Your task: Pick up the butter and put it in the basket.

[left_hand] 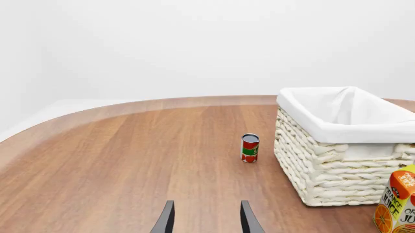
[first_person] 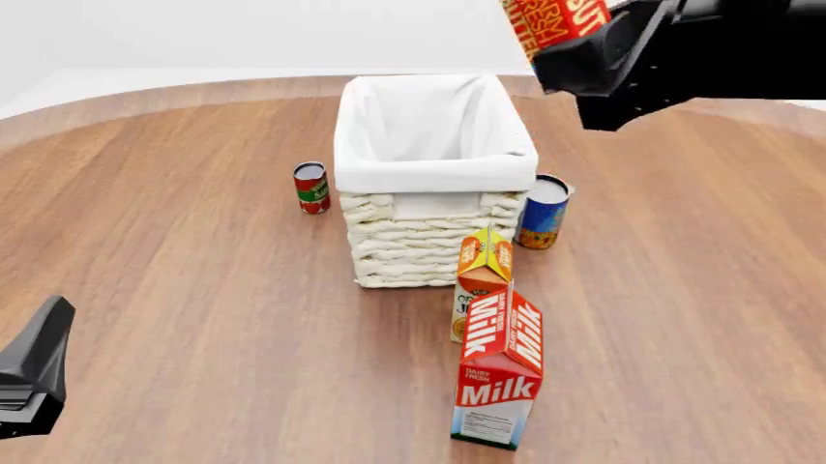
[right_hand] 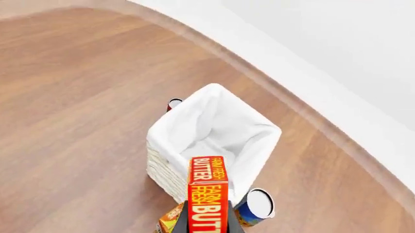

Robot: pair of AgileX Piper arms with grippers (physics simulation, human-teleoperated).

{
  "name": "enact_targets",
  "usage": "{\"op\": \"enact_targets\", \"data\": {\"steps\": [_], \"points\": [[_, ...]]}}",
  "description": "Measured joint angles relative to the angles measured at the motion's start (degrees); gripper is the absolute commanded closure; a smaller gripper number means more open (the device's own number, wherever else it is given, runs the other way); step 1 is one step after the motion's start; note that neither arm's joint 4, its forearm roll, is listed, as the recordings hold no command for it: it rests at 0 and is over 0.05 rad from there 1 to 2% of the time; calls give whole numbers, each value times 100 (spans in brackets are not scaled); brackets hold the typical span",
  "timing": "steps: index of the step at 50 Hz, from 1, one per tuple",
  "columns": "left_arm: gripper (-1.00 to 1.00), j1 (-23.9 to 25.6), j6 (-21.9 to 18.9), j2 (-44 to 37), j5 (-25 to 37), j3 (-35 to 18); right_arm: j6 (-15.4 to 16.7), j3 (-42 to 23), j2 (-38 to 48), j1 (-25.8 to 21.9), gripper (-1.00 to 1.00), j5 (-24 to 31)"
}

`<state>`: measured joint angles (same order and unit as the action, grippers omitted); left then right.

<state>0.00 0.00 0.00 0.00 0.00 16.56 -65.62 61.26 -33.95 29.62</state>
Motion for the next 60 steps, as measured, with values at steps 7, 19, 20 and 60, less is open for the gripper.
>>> {"op": "enact_targets", "data": {"steps": [7, 19, 20, 60], "points": [[-100, 0, 0, 0, 0, 0, -331, -286, 375, 125, 100, -257], [-100, 0, 0, 0, 0, 0, -864, -1016, 933, 132, 100, -341], [-100, 0, 0, 0, 0, 0, -898, -1080, 979, 112, 100, -330], [-100, 0, 0, 0, 0, 0, -786, -4250, 3462, 109, 100, 1566]]}}
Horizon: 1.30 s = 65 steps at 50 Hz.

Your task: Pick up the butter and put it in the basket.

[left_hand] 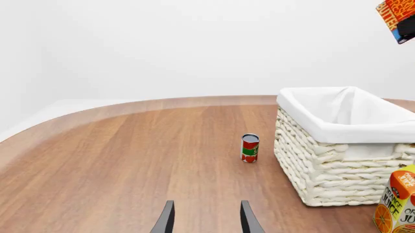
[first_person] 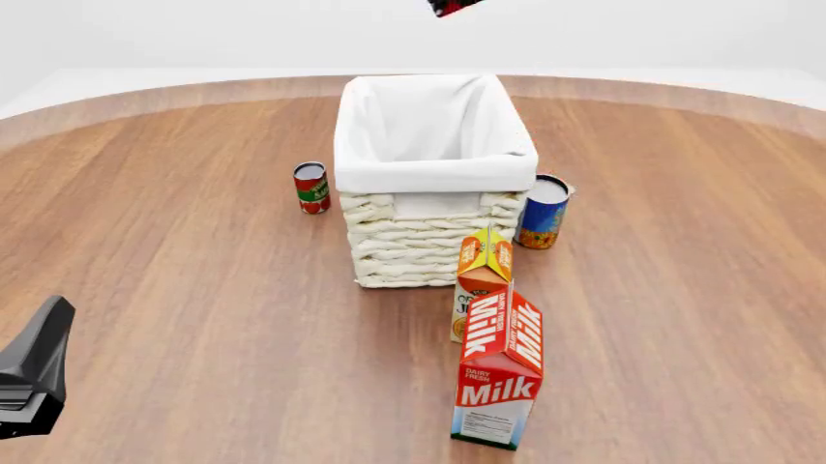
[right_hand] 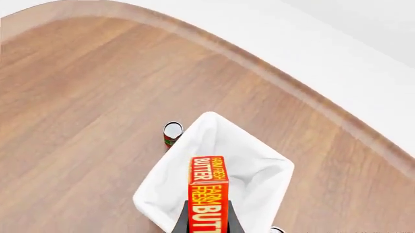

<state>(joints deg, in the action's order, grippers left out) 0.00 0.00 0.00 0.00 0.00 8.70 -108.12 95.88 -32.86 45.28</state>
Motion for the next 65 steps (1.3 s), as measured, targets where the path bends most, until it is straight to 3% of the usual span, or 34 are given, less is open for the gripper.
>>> {"op": "enact_targets", "data": {"steps": [19, 65], "points": [[-100, 0, 0, 0, 0, 0, 239, -243, 489, 97, 100, 201], [-100, 0, 0, 0, 0, 0, 285, -135, 1157, 180, 100, -164]]}}
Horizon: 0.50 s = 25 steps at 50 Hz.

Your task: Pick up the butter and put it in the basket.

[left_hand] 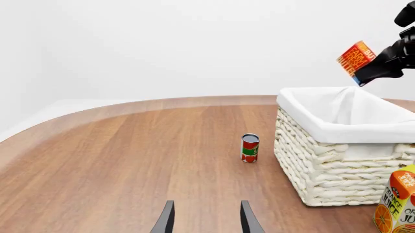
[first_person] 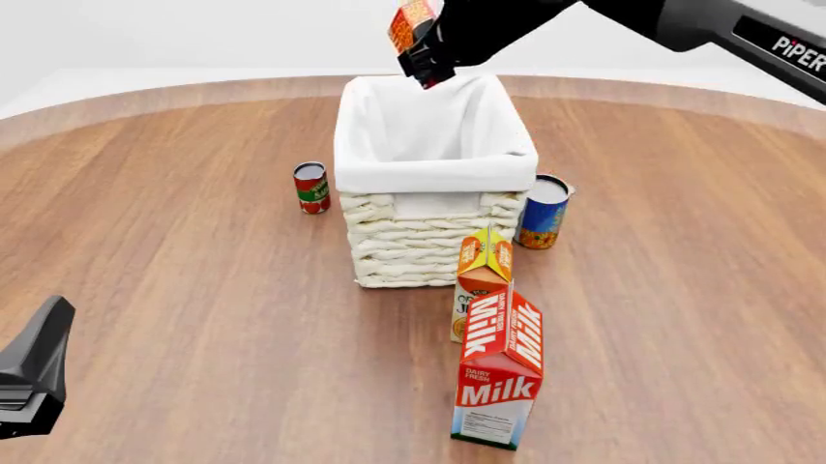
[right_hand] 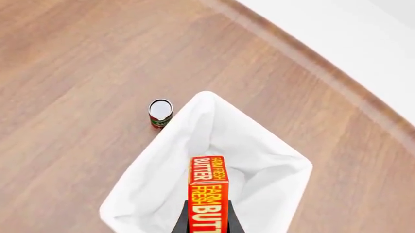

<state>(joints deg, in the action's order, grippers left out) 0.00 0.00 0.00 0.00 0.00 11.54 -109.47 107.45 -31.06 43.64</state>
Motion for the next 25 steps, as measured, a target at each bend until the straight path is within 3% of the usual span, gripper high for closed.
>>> {"op": "enact_targets", "data": {"steps": [25], "points": [[-100, 0, 0, 0, 0, 0, -15, -37, 251, 75, 100, -159]]}}
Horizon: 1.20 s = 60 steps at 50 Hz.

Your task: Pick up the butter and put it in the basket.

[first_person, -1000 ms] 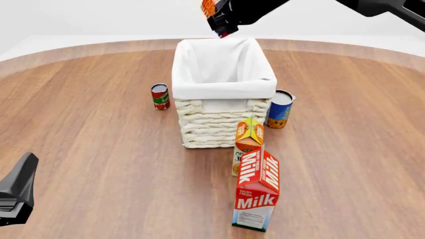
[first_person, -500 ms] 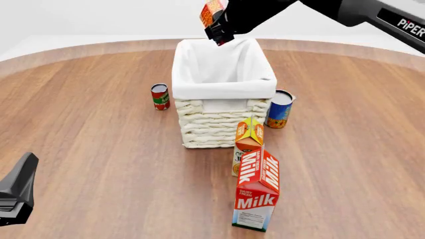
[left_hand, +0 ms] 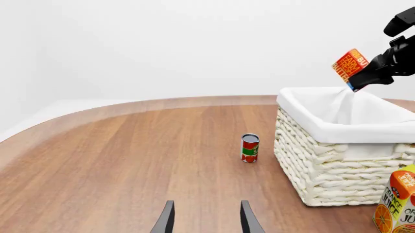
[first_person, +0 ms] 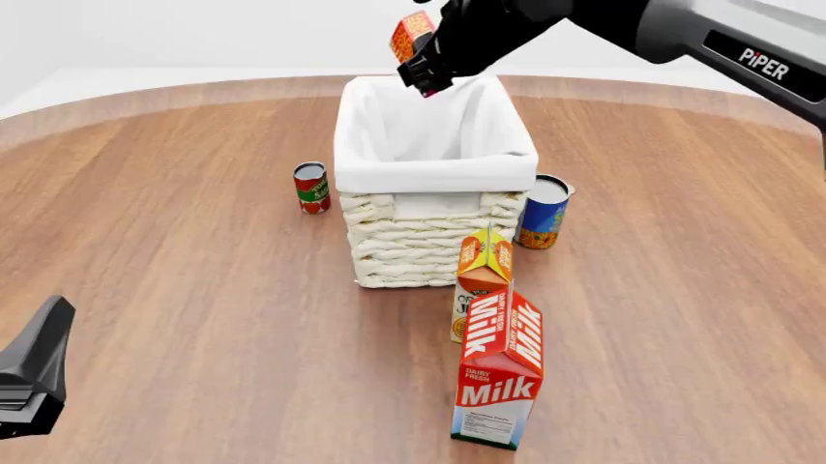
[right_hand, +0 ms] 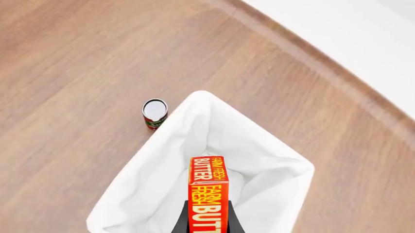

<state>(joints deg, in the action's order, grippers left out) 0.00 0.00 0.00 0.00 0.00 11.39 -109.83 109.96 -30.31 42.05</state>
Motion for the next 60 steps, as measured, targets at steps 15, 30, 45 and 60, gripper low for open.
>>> {"op": "enact_targets", "data": {"steps": [15, 30, 45, 60], "points": [[-100, 0, 0, 0, 0, 0, -15, 44, 82, 23, 100, -87], [-100, 0, 0, 0, 0, 0, -13, 85, 156, 43, 100, -145], [-100, 0, 0, 0, 0, 0, 13, 119, 253, 96, 100, -197], [-100, 0, 0, 0, 0, 0, 22, 93, 331, 100, 100, -216]]}}
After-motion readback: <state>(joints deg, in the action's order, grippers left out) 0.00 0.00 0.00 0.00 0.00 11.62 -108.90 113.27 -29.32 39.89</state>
